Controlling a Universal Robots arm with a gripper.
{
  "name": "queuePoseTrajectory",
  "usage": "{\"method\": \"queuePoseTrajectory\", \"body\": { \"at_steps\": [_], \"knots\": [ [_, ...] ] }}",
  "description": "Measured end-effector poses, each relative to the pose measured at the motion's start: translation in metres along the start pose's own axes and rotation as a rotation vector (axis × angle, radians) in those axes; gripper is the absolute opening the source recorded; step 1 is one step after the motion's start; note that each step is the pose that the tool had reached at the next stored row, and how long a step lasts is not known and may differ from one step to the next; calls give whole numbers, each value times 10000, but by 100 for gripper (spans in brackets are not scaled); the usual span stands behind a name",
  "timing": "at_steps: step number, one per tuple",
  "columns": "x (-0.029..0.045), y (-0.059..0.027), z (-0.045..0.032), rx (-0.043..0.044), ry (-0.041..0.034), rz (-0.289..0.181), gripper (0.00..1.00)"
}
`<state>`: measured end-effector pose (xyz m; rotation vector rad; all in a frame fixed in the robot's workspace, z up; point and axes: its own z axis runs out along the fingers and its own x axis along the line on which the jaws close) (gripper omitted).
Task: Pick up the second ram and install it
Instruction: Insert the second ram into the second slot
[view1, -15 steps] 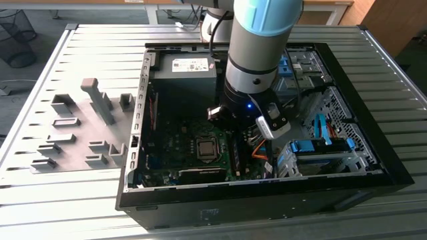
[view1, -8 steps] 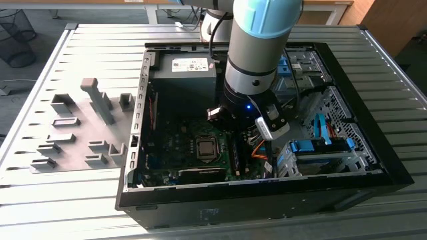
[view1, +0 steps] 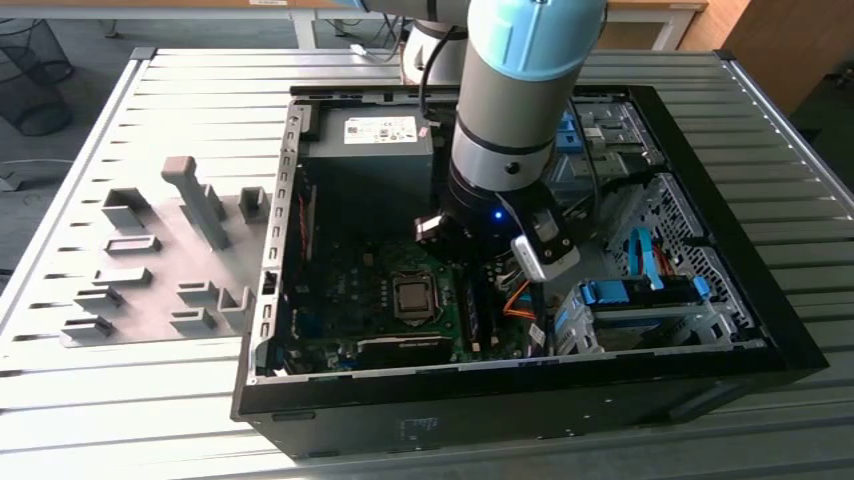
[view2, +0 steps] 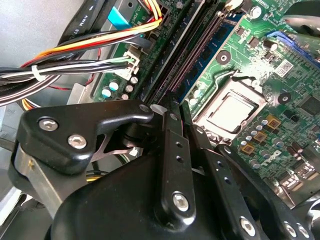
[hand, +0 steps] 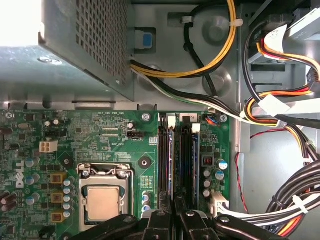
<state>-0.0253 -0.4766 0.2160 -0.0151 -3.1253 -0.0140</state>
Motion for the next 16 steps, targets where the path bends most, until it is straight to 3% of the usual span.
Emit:
{"method": "queuePoseTrajectory", "body": {
  "at_steps": [8, 16],
  "knots": [
    [0, -1, 20, 3, 5, 0, 14],
    [-6, 0, -6, -1, 28, -1, 14]
  ]
}}
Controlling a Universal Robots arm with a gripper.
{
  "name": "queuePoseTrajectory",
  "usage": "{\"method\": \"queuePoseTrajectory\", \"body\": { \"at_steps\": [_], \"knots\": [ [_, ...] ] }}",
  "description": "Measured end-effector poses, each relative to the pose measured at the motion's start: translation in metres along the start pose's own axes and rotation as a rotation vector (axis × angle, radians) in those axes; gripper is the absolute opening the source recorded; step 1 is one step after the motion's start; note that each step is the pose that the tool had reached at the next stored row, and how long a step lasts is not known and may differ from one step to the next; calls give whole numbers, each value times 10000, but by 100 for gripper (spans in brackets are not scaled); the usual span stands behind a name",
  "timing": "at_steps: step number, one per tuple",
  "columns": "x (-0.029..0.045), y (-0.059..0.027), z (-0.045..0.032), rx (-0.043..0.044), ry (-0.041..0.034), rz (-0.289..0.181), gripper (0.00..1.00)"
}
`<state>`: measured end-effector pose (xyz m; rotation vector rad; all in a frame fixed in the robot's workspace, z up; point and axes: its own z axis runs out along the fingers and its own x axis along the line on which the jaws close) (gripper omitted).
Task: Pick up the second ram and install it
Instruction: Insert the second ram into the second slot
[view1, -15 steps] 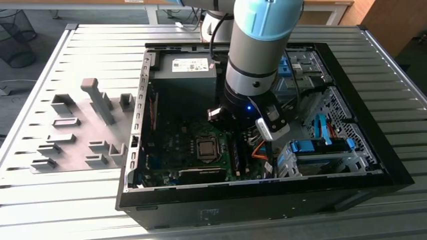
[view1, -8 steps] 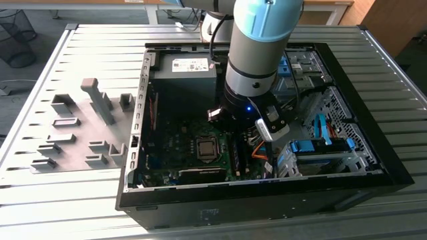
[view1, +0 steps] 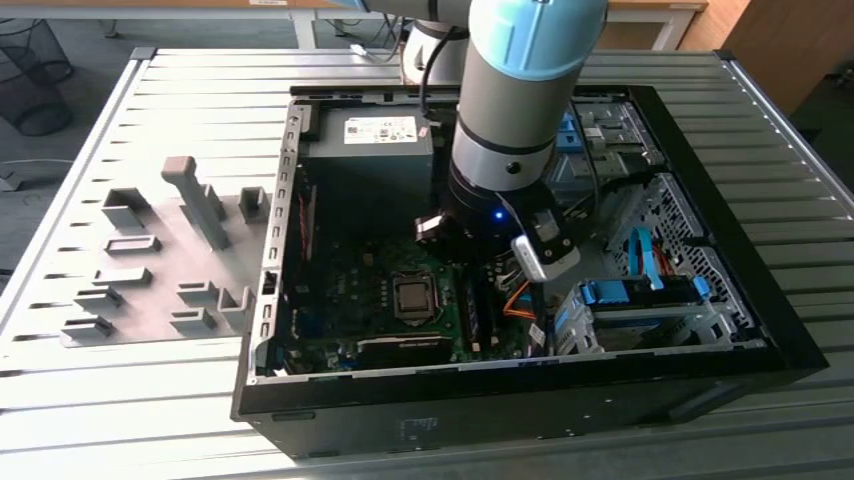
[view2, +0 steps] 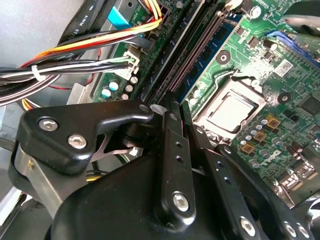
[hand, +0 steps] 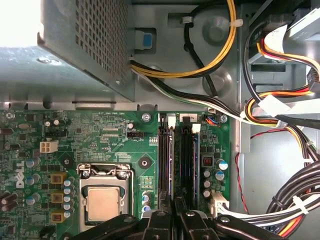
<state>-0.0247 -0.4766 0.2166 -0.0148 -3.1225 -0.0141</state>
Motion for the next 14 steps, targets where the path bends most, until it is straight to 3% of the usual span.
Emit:
{"method": "queuePoseTrajectory", "body": {
  "at_steps": [7, 14],
  "knots": [
    [-8, -1, 18, 5, 115, 1, 14],
    [-9, 1, -10, 0, 129, 0, 14]
  ]
}}
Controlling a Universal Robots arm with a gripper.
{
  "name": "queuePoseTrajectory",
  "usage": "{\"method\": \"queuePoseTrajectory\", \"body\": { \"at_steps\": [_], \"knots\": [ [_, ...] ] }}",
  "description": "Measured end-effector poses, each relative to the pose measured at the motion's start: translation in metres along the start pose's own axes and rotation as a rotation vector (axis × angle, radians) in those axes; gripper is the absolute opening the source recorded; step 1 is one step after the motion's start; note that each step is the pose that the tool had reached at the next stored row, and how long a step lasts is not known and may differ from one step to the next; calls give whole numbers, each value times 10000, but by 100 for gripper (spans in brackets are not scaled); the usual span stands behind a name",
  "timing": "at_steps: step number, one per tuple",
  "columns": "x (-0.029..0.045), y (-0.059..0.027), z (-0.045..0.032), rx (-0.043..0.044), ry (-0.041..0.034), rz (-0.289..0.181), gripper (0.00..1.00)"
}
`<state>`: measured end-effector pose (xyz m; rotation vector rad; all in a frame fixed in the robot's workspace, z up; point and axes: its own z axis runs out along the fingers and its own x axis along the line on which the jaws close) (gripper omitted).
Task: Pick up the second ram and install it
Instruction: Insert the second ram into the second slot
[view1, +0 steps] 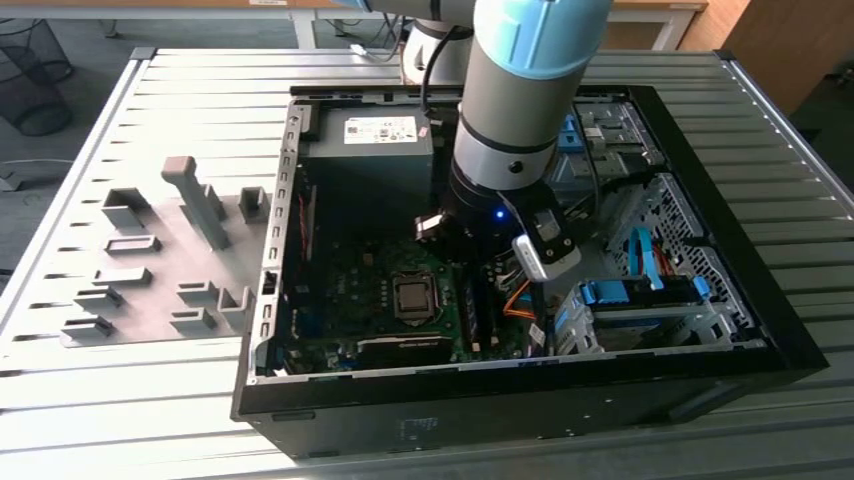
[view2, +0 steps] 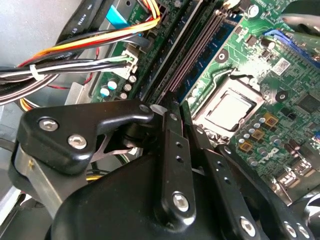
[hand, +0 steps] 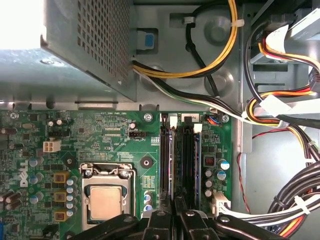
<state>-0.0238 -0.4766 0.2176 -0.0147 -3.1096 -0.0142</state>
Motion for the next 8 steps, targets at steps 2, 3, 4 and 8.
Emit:
{"method": "queuePoseTrajectory", "body": {
  "at_steps": [2, 3, 4, 8],
  "knots": [
    [-6, -1, -2, 2, 1, -4, 14],
    [-7, -1, -2, 4, 2, -3, 14],
    [-8, -1, -3, 4, 3, -2, 14],
    [-13, -1, -3, 5, 5, -2, 14]
  ]
}}
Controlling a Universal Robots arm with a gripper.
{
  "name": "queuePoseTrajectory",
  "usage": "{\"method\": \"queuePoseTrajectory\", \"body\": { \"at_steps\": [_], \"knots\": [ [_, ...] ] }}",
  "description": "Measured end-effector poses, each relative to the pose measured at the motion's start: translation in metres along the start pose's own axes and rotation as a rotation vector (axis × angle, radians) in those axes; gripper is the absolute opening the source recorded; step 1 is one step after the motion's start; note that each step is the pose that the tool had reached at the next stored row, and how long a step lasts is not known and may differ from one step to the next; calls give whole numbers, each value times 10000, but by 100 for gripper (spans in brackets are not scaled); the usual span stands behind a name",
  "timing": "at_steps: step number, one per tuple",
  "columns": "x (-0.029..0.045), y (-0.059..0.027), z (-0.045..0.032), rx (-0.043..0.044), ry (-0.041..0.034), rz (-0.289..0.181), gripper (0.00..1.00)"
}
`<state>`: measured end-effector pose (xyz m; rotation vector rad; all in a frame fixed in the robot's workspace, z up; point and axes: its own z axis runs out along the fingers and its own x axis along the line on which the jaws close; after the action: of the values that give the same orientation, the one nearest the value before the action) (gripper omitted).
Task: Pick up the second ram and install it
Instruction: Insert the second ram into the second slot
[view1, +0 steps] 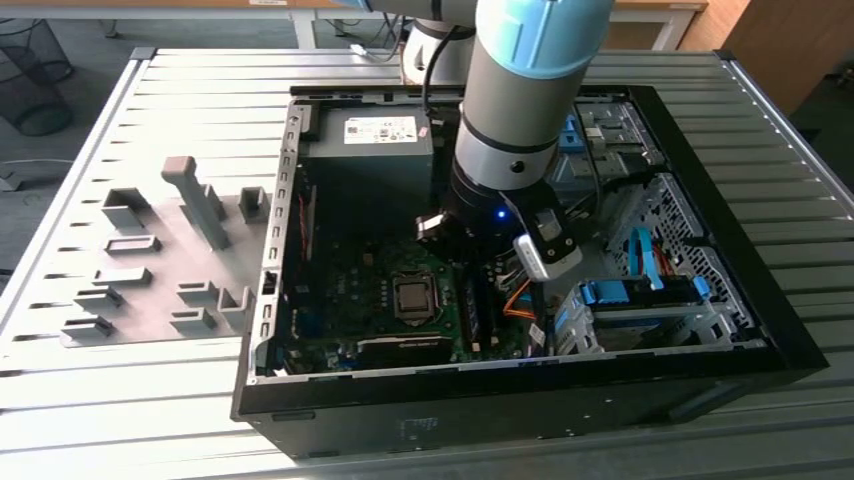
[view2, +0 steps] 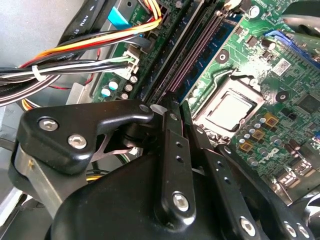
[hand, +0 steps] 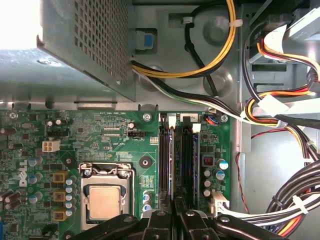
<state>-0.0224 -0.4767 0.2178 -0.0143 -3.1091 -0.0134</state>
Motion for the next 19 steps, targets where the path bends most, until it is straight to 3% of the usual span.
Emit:
{"method": "queuePoseTrajectory", "body": {
  "at_steps": [19],
  "knots": [
    [-9, -13, 17, -5, 20, -14, 14]
  ]
}}
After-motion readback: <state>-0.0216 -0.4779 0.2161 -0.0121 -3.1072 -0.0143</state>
